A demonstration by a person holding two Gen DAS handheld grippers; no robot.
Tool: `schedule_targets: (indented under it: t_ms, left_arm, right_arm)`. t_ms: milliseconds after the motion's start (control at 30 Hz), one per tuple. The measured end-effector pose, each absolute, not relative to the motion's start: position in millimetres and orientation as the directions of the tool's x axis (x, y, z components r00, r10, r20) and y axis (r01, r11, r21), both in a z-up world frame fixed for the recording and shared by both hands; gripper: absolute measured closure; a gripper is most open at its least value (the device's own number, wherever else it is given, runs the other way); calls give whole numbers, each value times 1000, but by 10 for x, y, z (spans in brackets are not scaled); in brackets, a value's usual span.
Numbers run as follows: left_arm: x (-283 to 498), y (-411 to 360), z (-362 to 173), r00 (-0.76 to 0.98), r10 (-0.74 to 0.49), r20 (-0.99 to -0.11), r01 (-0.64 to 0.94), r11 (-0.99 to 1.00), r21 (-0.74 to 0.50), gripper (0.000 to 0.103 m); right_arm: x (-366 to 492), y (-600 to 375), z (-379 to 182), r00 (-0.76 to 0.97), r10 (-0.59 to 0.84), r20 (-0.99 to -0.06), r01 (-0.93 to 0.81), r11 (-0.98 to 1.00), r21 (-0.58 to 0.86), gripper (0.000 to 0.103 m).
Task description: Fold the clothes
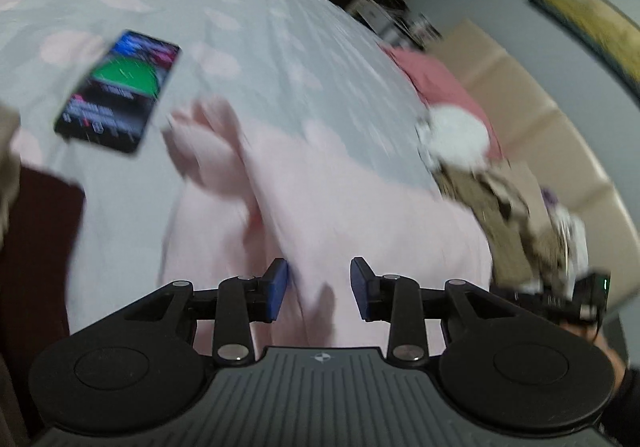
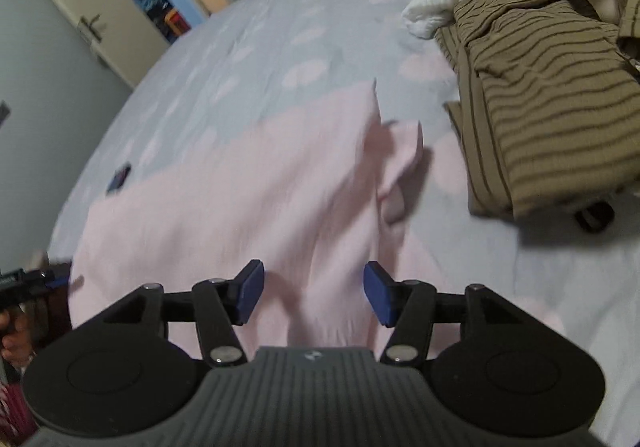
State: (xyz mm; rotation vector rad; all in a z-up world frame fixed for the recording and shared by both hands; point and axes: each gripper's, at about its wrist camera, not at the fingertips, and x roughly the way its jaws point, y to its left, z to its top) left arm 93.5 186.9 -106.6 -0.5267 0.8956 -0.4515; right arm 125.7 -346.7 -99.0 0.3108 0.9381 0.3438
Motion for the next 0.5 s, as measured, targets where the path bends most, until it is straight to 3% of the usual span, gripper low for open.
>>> schedule_targets:
  t_ms: [33,133,200,233,500]
  left_arm:
    - [906,1832,-1093,532,-576,-621,159,788,-594,72]
    - [894,1675,-1218,457,-539,-707,184,836,-518,71]
    - [908,1593,-1268,424,-526,-737,206,849,-487,95]
    - [914,1570,-1271,419,-533,-735,219,845,-487,99]
    - [856,1617,-1274,434,-504,-747,245,864,-440,97]
  right_arm:
    - [1217,-3448,-998,537,414,-735,-170,907,386,45]
    - [1183,-3326,-1079,499,351,-792,-237,935,265,101]
    - [1165,-3320,-1106,492,329,-806,-235,942,241,102]
    - [1158,-3338,-1116,492,334,-804,-230,940,250,102]
    - [1102,-3487,-1199,495,377,-783,-189,926,327,102]
